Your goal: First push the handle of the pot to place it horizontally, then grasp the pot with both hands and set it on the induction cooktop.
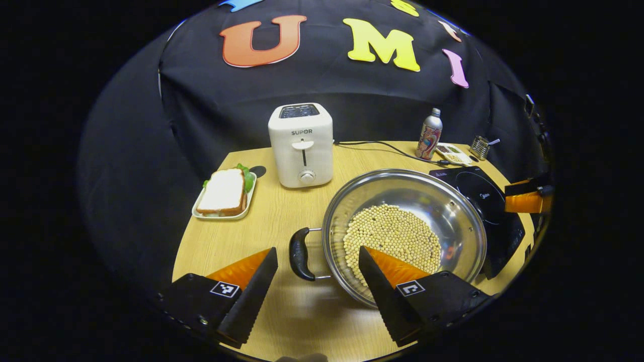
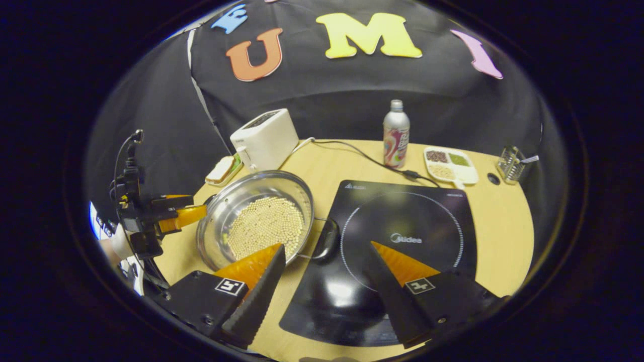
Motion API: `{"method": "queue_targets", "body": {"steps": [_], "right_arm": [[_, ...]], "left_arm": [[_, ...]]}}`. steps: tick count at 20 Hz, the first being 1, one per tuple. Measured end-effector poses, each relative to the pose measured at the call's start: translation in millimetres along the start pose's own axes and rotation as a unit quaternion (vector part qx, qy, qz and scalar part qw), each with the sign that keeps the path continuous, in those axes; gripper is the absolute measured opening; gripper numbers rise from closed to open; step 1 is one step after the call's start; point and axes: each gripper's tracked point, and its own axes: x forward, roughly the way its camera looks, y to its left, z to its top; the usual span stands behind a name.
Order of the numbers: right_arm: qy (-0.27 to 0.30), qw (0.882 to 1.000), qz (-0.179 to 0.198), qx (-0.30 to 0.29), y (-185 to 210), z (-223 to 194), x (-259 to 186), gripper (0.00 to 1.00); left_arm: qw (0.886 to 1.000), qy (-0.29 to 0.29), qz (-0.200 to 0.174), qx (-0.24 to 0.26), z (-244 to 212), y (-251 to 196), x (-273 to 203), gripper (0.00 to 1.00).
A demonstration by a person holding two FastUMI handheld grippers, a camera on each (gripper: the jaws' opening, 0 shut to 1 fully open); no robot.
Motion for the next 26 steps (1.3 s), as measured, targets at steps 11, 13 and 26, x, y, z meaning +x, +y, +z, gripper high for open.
{"method": "queue_targets", "body": {"steps": [11, 13, 26], "right_arm": [[0.105, 0.993, -0.054, 0.027, 9.3, -15.0, 63.3, 0.82], [0.114, 0.991, -0.072, 0.023, 8.9, -13.4, 66.2, 0.84], [0.144, 0.982, -0.115, 0.029, 2.1, -10.8, 70.5, 0.65]], "left_arm": [[0.997, 0.048, -0.043, -0.034, -9.0, -4.2, 55.3, 0.97], [0.997, 0.061, -0.045, -0.034, -14.0, -6.9, 60.0, 0.96], [0.987, 0.141, -0.047, -0.061, -37.4, -2.7, 74.6, 0.71]]}}
